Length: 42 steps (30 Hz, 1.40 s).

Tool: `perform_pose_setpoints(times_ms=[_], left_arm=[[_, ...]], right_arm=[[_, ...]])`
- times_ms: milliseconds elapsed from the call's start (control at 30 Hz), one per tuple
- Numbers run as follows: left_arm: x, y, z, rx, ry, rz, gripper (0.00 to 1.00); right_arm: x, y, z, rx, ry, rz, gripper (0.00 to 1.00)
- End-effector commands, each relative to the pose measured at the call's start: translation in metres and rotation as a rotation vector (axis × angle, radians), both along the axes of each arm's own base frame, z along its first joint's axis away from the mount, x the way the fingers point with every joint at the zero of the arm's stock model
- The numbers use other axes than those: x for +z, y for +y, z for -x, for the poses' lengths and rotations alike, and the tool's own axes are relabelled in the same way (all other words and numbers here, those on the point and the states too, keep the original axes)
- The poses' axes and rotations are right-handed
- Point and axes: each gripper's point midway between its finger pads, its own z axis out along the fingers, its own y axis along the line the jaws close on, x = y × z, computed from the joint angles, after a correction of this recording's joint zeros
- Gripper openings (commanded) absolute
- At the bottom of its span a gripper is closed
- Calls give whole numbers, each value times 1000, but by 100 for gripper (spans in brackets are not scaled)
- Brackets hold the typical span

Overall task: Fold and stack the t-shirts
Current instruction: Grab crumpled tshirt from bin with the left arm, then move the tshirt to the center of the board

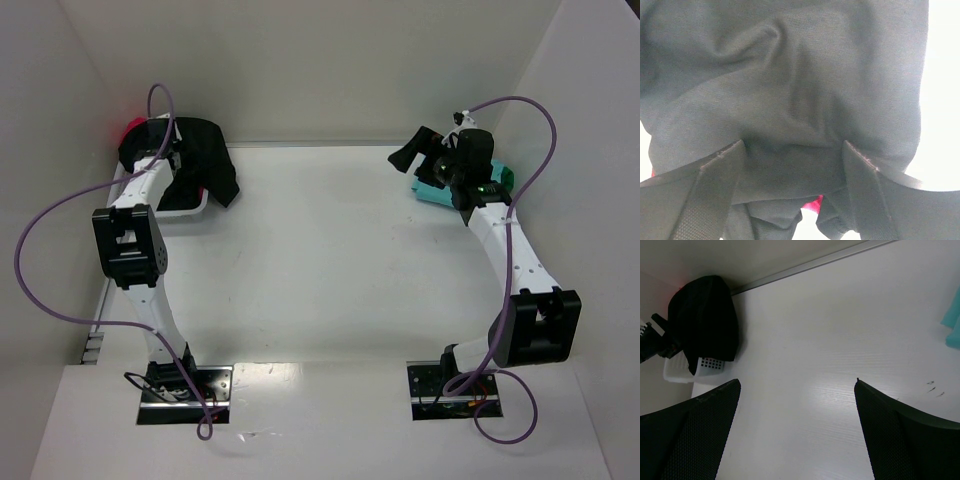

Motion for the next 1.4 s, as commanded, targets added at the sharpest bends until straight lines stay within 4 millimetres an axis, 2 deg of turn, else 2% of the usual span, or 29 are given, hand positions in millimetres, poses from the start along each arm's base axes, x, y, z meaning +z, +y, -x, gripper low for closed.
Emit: perform_pose_setpoints(times_ms=[0, 100, 233, 300, 367, 433, 467, 533, 600, 633, 800, 833, 867, 900, 933, 1000, 1033, 1067, 1100, 1167, 1233, 1300, 1333, 1367], left_arm=[[-16, -15, 1, -58, 20, 42, 79], [-21, -15, 1, -58, 31, 43, 70], [-27, -17, 1, -64, 41, 51, 48], [-27, -17, 1, -64, 41, 51, 30], [-27, -17, 0, -64, 40, 51, 19], [-25, -17, 1, -64, 42, 52, 3], [-25, -17, 0, -58, 40, 58, 0], [-21, -17, 0, -58, 39, 58, 0], [-8, -18, -5, -63, 9, 57, 0], [3, -19, -7, -67, -14, 62, 0], [88, -31, -15, -125, -167, 83, 0], [124, -34, -16, -146, -232, 83, 0], [126, -37, -12, -157, -225, 93, 0], [160, -39, -13, -179, -286, 78, 0], [179, -43, -7, -203, -302, 80, 0], [231, -57, 1, -250, -369, 55, 0], [251, -64, 6, -269, -397, 42, 0], [272, -74, 12, -299, -431, 32, 0], [305, -93, 22, -353, -483, 21, 0], [347, -130, 45, -441, -549, 13, 0], [372, -156, 67, -504, -607, 17, 0], [387, -177, 85, -556, -638, 30, 0], [397, -196, 99, -599, -662, 40, 0], [400, -199, 106, -618, -663, 48, 0]], right_arm=[[8, 7, -1, 26, -28, 1, 100], [5, 7, -2, 26, -21, 1, 100], [4, 7, -2, 26, -19, 1, 100], [4, 7, -2, 26, -19, 1, 100], [4, 7, -2, 26, -19, 1, 100], [6, 7, -3, 26, -28, 1, 100], [6, 7, -3, 26, -28, 1, 100], [6, 7, -3, 26, -28, 1, 100], [9, 7, -4, 26, -34, 1, 100], [10, 7, -4, 26, -37, 0, 100], [19, 7, -8, 26, -56, -1, 100], [27, 7, -9, 26, -73, -2, 100], [31, 7, -10, 29, -86, 5, 100], [32, 9, -12, 37, -86, 3, 100], [39, 8, -15, 44, -100, 20, 100], [45, 8, -22, 50, -105, 40, 100], [60, 8, -24, 53, -136, 47, 100], [69, 8, -27, 53, -154, 49, 100], [79, 9, -29, 59, -176, 46, 100], [97, 11, -32, 67, -214, 42, 100], [108, 15, -31, 93, -232, 34, 100], [106, 22, -28, 112, -219, 22, 100], [114, 21, -21, 112, -238, 21, 100], [108, 21, -20, 112, -224, 21, 100]])
